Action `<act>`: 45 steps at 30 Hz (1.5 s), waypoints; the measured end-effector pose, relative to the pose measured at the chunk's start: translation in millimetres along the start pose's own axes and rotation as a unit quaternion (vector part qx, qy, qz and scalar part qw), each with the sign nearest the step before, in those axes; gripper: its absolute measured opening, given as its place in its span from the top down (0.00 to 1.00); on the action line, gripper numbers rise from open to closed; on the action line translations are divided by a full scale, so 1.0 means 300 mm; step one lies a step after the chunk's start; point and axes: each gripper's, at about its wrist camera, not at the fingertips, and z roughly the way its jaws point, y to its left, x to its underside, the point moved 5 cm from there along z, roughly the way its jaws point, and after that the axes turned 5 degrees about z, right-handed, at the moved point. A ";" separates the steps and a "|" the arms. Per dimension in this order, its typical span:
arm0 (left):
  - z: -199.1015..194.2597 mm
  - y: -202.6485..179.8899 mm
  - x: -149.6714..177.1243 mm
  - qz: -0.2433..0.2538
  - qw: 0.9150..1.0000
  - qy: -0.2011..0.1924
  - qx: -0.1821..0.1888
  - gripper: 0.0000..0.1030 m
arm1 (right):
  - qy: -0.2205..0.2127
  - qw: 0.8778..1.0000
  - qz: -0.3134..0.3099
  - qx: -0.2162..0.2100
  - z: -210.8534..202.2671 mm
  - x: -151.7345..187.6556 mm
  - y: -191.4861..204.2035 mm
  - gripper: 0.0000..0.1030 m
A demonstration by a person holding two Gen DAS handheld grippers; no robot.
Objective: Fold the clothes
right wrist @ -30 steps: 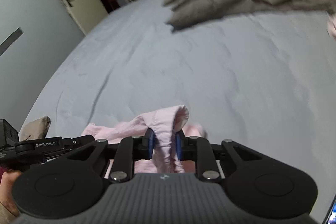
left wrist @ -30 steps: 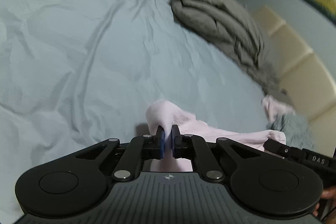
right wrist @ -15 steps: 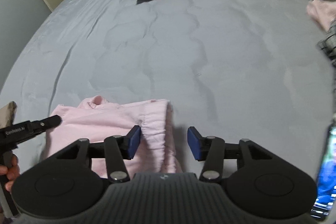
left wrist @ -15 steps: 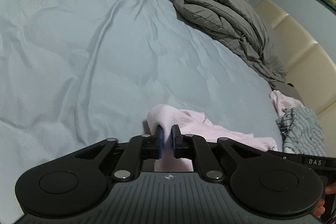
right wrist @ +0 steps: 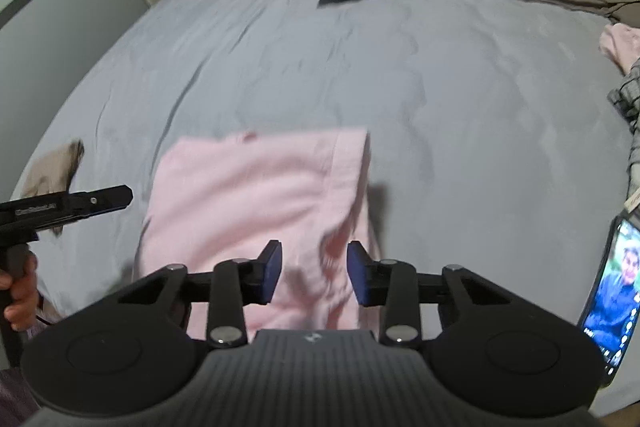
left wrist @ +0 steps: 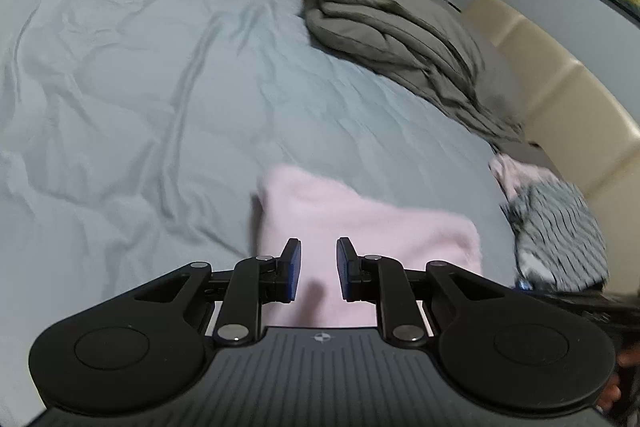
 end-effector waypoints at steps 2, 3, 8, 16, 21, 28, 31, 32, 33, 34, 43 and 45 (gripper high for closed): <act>0.012 -0.028 0.043 0.015 1.000 0.015 -0.001 0.84 | 0.016 1.000 -0.005 0.007 0.031 0.027 -0.002 0.70; 0.022 -0.035 0.062 0.018 1.000 0.022 -0.005 0.84 | 0.022 1.000 -0.006 0.010 0.044 0.034 -0.004 0.83; 0.056 -0.021 0.108 0.015 0.999 0.037 -0.016 0.84 | 0.001 0.999 0.012 -0.040 -0.042 0.026 -0.011 0.95; 0.073 0.007 0.120 0.020 0.998 0.058 -0.030 0.84 | 0.036 0.998 0.039 -0.031 -0.039 0.108 -0.094 0.96; 0.063 0.000 0.117 0.022 0.998 0.054 -0.031 0.83 | 0.064 0.997 0.044 -0.018 0.037 0.142 -0.121 0.95; 0.001 0.016 0.073 0.017 0.999 0.010 -0.049 0.40 | -0.004 0.999 0.040 -0.015 -0.053 0.080 -0.121 0.29; 0.013 0.043 0.073 -0.011 0.999 0.014 -0.042 0.40 | -0.036 0.998 0.046 -0.029 -0.060 0.050 -0.117 0.30; 0.020 0.051 0.076 -0.019 0.999 0.016 -0.038 0.40 | -0.038 0.997 0.058 -0.038 -0.047 0.045 -0.122 0.30; 0.027 0.059 0.080 -0.028 0.999 0.019 -0.034 0.40 | -0.039 0.995 0.075 -0.046 -0.031 0.043 -0.129 0.30; 0.034 0.066 0.083 -0.037 0.999 0.021 -0.030 0.40 | -0.037 0.994 0.087 -0.052 -0.011 0.045 -0.133 0.30; 0.129 0.097 0.114 -0.070 0.996 0.049 0.005 0.40 | -0.020 0.989 0.127 -0.070 0.142 0.052 -0.149 0.30; 0.149 0.101 0.122 -0.074 0.996 0.052 0.011 0.40 | -0.009 0.990 0.123 -0.069 0.177 0.053 -0.137 0.30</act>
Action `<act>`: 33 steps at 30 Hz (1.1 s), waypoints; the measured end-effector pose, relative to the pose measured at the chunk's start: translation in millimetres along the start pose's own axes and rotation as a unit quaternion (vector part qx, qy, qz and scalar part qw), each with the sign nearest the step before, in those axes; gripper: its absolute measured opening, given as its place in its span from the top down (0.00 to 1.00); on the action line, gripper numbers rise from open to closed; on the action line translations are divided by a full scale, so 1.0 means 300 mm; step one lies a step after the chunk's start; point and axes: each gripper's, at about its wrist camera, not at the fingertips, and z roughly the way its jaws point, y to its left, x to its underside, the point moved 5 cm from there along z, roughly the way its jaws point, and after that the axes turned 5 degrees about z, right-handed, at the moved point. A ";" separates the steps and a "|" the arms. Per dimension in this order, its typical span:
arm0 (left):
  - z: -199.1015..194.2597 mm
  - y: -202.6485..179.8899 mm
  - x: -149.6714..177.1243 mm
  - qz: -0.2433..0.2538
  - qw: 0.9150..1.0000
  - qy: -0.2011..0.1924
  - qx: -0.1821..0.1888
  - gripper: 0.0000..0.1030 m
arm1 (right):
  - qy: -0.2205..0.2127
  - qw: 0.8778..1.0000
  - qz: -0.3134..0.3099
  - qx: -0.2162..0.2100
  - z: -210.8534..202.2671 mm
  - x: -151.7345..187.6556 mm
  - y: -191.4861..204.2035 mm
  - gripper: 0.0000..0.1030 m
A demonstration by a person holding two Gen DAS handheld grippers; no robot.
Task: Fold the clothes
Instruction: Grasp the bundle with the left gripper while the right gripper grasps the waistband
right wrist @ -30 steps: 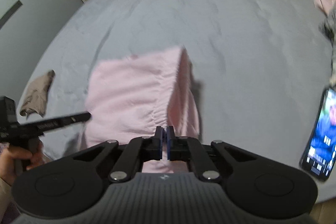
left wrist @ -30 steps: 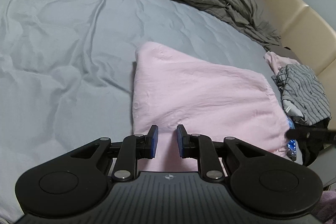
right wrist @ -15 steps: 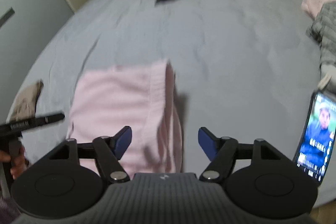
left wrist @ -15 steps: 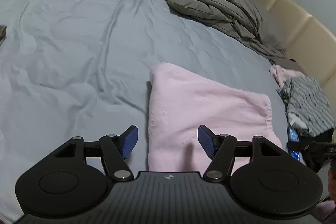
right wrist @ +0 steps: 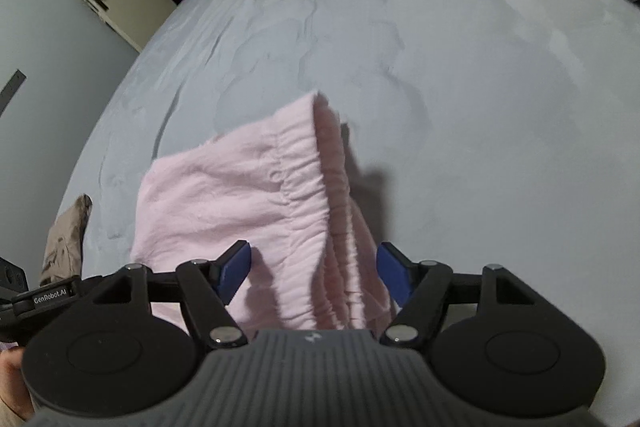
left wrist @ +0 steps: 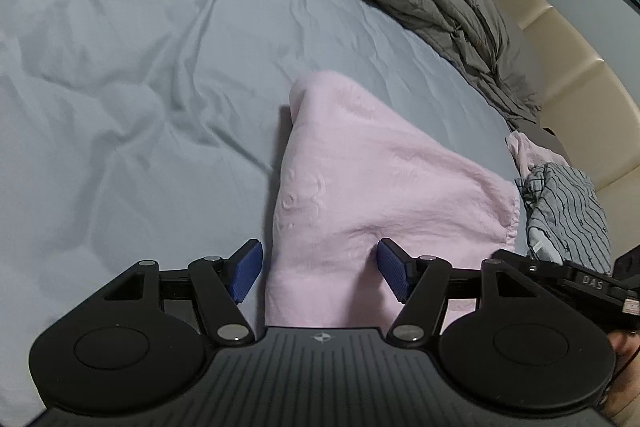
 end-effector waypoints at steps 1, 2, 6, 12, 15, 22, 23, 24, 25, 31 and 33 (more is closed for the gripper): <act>0.008 0.002 0.001 0.001 1.000 -0.001 0.002 0.40 | 0.004 1.000 -0.003 0.001 0.013 0.002 0.003 0.30; 0.014 0.001 0.001 0.003 1.000 -0.002 0.004 0.40 | 0.009 1.000 -0.004 0.001 0.028 0.006 0.008 0.30; 0.036 0.002 -0.001 0.013 1.000 -0.002 0.012 0.40 | 0.018 1.000 -0.015 0.009 0.081 0.019 0.028 0.30; 0.061 -0.006 0.001 0.026 1.000 -0.002 0.013 0.58 | 0.018 0.999 -0.039 0.019 0.116 0.013 0.056 0.39; 0.061 -0.010 0.004 0.030 0.999 -0.003 0.012 0.69 | 0.021 0.998 -0.051 0.017 0.118 0.015 0.066 0.51; 0.026 -0.042 -0.002 0.058 0.998 -0.018 0.001 0.84 | 0.028 0.998 -0.054 -0.008 0.107 0.015 0.088 0.75; 0.016 -0.045 -0.005 0.060 0.998 -0.021 0.002 0.85 | 0.026 0.998 -0.052 -0.009 0.102 0.012 0.093 0.75; 0.006 -0.048 -0.008 0.061 0.998 -0.024 0.002 0.86 | 0.024 0.998 -0.051 -0.011 0.097 0.009 0.098 0.75; -0.003 -0.051 -0.010 0.063 0.998 -0.027 0.003 0.86 | 0.021 0.998 -0.051 -0.013 0.088 0.007 0.107 0.75; -0.106 -0.042 -0.045 0.072 0.996 -0.055 -0.012 0.87 | 0.012 0.998 -0.060 -0.033 0.065 0.002 0.192 0.76; -0.151 -0.029 -0.060 0.071 0.995 -0.065 -0.019 0.88 | 0.010 0.997 -0.069 -0.041 0.063 0.001 0.240 0.76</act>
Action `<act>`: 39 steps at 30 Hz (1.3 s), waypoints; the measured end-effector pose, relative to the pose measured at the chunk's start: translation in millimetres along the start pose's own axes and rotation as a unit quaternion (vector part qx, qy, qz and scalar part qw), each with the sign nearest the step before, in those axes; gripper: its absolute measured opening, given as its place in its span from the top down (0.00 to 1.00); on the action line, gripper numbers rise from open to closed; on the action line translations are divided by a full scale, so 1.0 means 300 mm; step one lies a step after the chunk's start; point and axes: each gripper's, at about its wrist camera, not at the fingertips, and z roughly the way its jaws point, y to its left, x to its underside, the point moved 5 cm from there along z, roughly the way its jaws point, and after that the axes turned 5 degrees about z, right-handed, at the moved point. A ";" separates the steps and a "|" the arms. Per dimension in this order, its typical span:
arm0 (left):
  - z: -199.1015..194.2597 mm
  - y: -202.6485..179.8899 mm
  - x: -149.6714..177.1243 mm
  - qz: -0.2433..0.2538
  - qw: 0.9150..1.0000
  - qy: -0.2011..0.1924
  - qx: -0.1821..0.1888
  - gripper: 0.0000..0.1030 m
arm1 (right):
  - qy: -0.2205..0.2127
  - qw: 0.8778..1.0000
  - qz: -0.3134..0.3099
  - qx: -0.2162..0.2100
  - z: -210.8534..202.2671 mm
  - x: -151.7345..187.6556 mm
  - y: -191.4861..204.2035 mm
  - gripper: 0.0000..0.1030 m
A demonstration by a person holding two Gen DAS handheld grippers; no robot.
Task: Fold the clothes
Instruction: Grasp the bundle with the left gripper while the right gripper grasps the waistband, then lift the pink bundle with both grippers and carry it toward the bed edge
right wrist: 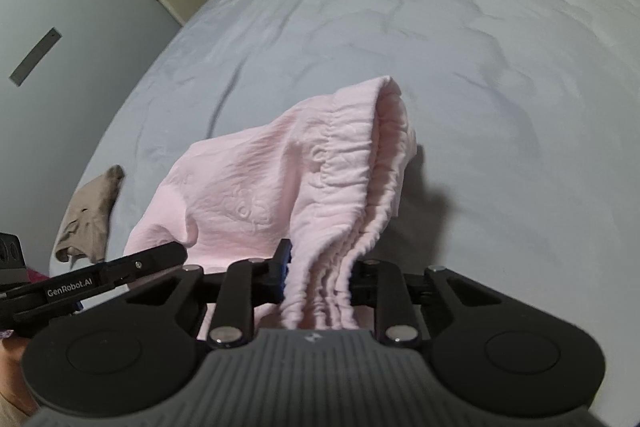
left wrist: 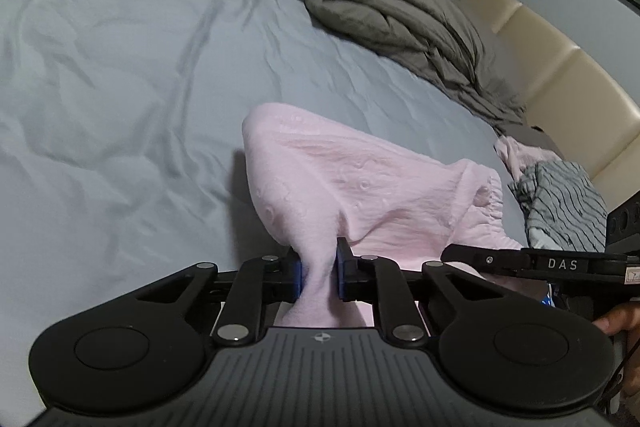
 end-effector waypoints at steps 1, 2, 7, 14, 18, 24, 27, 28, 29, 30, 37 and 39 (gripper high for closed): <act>-0.018 0.008 -0.009 0.000 1.000 -0.005 -0.004 0.88 | -0.001 1.000 -0.004 -0.004 0.000 -0.004 0.023 0.76; -0.044 0.020 -0.020 0.000 1.000 -0.009 -0.010 0.87 | -0.002 1.000 -0.008 -0.009 0.001 -0.008 0.047 0.76; -0.162 0.099 -0.069 -0.008 0.999 -0.030 -0.033 0.87 | -0.006 0.999 -0.027 -0.035 0.022 -0.039 0.198 0.76; -0.348 0.262 -0.144 -0.017 0.997 -0.051 -0.062 0.88 | -0.003 0.994 -0.065 -0.084 0.081 -0.060 0.449 0.76; -0.450 0.350 -0.200 -0.014 0.995 -0.057 -0.078 0.87 | 0.002 0.992 -0.067 -0.111 0.132 -0.074 0.595 0.76; -0.617 0.511 -0.293 -0.024 0.992 -0.068 -0.107 0.87 | 0.005 0.986 -0.075 -0.151 0.211 -0.100 0.822 0.76; -0.687 0.597 -0.335 -0.024 0.989 -0.074 -0.124 0.87 | 0.010 0.982 -0.071 -0.173 0.273 -0.102 0.921 0.76; -0.700 0.619 -0.345 -0.025 0.989 -0.075 -0.128 0.87 | 0.011 0.981 -0.070 -0.179 0.297 -0.102 0.953 0.76; -0.712 0.647 -0.355 -0.027 0.988 -0.076 -0.133 0.88 | 0.013 0.980 -0.070 -0.184 0.318 -0.100 0.985 0.76; -0.724 0.676 -0.365 -0.030 0.987 -0.077 -0.138 0.88 | 0.013 0.980 -0.070 -0.188 0.342 -0.095 1.014 0.76; -0.755 0.889 -0.401 -0.056 0.980 -0.087 -0.167 0.88 | 0.021 0.974 -0.057 -0.217 0.535 -0.075 1.169 0.76; -0.750 0.944 -0.408 -0.059 0.979 -0.088 -0.172 0.88 | 0.022 0.973 -0.057 -0.224 0.587 -0.067 1.197 0.76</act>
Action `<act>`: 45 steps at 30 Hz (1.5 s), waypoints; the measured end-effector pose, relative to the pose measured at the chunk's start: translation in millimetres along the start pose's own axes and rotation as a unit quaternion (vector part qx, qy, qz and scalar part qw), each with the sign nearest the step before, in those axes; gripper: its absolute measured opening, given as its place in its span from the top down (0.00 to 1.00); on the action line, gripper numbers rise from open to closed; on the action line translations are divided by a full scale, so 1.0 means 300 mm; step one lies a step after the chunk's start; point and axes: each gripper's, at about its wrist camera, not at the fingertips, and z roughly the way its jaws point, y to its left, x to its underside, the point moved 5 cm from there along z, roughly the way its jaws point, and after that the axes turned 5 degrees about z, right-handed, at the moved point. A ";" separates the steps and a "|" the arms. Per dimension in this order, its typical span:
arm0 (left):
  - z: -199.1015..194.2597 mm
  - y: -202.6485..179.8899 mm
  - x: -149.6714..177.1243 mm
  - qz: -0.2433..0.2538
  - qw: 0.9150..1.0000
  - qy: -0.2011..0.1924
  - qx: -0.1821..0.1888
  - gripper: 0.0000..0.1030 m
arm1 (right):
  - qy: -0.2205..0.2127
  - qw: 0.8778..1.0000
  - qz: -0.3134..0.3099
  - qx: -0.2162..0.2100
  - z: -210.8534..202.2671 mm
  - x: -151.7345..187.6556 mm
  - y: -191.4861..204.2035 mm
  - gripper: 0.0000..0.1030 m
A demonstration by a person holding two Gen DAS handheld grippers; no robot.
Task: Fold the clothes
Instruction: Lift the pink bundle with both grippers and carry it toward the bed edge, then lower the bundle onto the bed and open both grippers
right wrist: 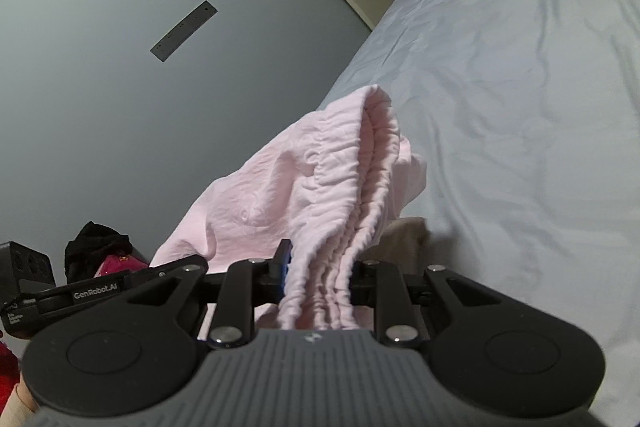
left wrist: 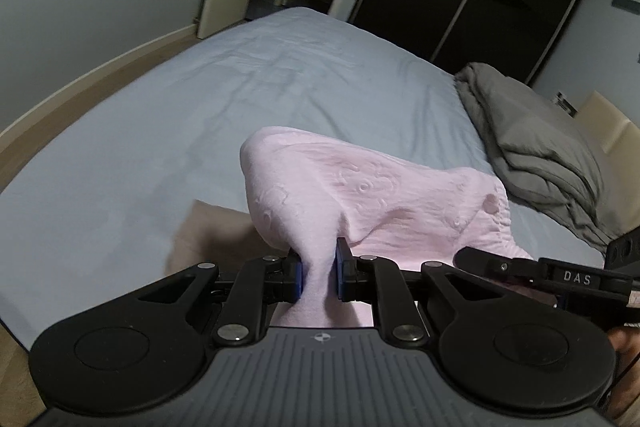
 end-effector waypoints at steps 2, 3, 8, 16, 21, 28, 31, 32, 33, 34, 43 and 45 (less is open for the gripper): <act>0.033 0.045 -0.006 0.003 1.000 0.005 -0.001 0.88 | 0.001 1.000 -0.007 -0.002 0.053 0.009 0.006 0.76; 0.056 0.068 -0.006 0.004 1.000 0.009 -0.002 0.88 | 0.003 1.000 -0.011 -0.001 0.080 0.015 0.005 0.76; 0.160 0.156 0.010 0.016 0.999 0.030 -0.006 0.88 | 0.017 1.000 -0.012 0.004 0.208 0.048 -0.027 0.76; 0.300 0.253 0.075 0.026 0.997 0.074 -0.014 0.88 | 0.044 0.999 -0.005 0.032 0.319 0.102 -0.114 0.73; 0.319 0.280 0.107 0.023 0.996 0.089 -0.023 0.84 | 0.060 0.997 0.024 0.037 0.354 0.135 -0.175 0.68; 0.224 0.288 0.077 0.019 0.997 0.061 -0.044 0.68 | 0.025 0.998 0.003 0.065 0.262 0.078 -0.151 0.51; 0.160 0.296 0.043 0.007 0.998 0.021 -0.062 0.60 | -0.024 0.995 -0.037 0.090 0.176 0.033 -0.121 0.53; 0.132 0.298 0.033 0.000 0.998 0.005 -0.065 0.60 | -0.036 0.994 -0.050 0.090 0.160 0.021 -0.103 0.55; 0.114 0.296 0.024 -0.004 0.998 -0.009 -0.064 0.60 | -0.044 0.993 -0.065 0.083 0.152 0.015 -0.075 0.58; 0.103 0.288 0.014 -0.007 0.998 -0.020 -0.061 0.60 | -0.052 0.992 -0.081 0.077 0.144 0.010 -0.047 0.59; 0.248 0.232 -0.007 0.007 0.997 -0.003 -0.081 0.68 | -0.048 0.976 -0.187 0.099 0.292 0.054 0.065 0.60; 0.281 0.246 0.002 -0.001 0.996 0.006 -0.092 0.68 | -0.037 0.976 -0.181 0.114 0.345 0.053 0.036 0.61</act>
